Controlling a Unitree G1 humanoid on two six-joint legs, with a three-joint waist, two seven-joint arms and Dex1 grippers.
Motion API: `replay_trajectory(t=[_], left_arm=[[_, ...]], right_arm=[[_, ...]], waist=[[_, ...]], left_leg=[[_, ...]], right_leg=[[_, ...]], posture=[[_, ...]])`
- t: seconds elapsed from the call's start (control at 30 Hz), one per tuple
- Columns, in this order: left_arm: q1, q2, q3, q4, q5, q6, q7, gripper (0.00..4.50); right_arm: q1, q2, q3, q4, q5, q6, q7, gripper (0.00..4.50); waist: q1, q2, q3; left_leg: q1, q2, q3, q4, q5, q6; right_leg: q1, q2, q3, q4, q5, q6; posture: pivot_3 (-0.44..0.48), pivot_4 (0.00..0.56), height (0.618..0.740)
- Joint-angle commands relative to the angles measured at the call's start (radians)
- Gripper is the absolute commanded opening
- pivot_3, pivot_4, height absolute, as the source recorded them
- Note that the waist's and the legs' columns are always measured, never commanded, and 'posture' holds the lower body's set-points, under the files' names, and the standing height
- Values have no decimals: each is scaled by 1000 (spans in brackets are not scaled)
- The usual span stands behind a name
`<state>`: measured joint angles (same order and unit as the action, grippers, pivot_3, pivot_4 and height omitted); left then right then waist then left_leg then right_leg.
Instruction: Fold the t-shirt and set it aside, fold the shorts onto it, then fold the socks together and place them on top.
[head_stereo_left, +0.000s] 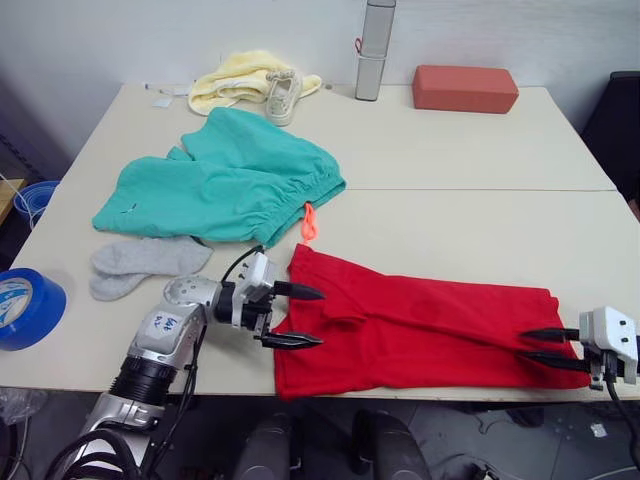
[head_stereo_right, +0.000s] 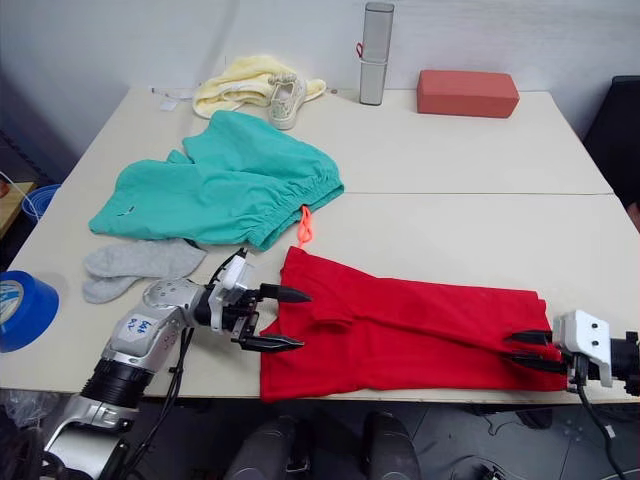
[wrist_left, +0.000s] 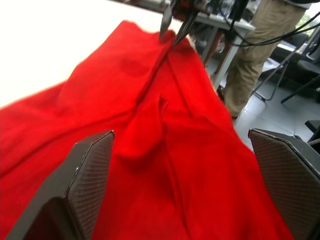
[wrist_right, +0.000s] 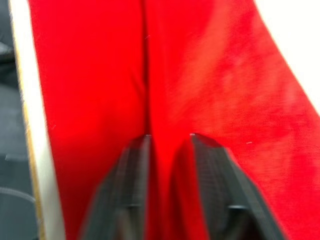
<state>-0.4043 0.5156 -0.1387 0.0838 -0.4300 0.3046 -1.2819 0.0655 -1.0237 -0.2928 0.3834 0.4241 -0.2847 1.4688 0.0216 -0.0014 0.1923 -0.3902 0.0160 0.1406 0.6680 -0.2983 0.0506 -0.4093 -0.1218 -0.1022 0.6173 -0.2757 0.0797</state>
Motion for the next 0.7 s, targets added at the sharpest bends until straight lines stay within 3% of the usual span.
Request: replay_trajectory(t=[0.03, 0.13, 0.2, 0.3, 0.43, 0.63, 0.7], left_arm=[[13, 6, 69, -58, -45, 14, 40, 4500], [10, -8, 117, -77, -87, 64, 92, 4500], [-1, -22, 140, -82, -97, 83, 137, 4322], [-21, -50, 131, -82, -63, 83, 205, 3603], [-52, -118, 70, -79, 3, 84, 310, 2327], [-19, -176, -78, -83, 120, 24, 341, 471], [10, -187, -116, -104, 155, 23, 368, 225]], right_arm=[[61, -46, -103, -155, 125, 242, -27, 2589], [81, -69, -175, -303, 265, 517, -78, 2589], [50, -43, -184, -372, 330, 627, -142, 2165], [16, 40, -146, -463, 342, 670, -233, 1286], [-34, 204, -30, -529, 223, 574, -359, 0], [-27, 353, 134, -530, 28, 384, -414, 0], [-7, 369, 163, -506, -24, 318, -415, 0]], waist=[[0, 0, 0], [0, 0, 0], [-2, 0, 0], [1, -1, 0], [9, -1, 0], [2, -1, 0], [2, -1, 0]], left_leg=[[0, 0, 0, 0, 0, 0], [-1, 0, -1, 0, -1, -1], [0, 0, -1, 0, -3, -4], [0, 0, -3, -1, -3, -4], [-2, -1, -3, -1, -3, -5], [-2, -3, 1, -2, 0, 0], [-1, -2, 2, -2, 0, 1]], right_leg=[[0, 0, 0, 0, 0, 0], [0, -2, 0, 0, 0, 0], [0, -2, 0, 0, 0, 0], [0, -2, -1, 0, 0, 0], [1, -2, -3, -2, 0, 0], [0, 0, -1, -3, 2, 3], [-1, 1, -1, -3, 2, 3]], posture=[[0, 150, 740], [0, 150, 740], [0, 150, 740], [0, 150, 740], [0, 150, 740], [0, 150, 740], [0, 150, 740]])
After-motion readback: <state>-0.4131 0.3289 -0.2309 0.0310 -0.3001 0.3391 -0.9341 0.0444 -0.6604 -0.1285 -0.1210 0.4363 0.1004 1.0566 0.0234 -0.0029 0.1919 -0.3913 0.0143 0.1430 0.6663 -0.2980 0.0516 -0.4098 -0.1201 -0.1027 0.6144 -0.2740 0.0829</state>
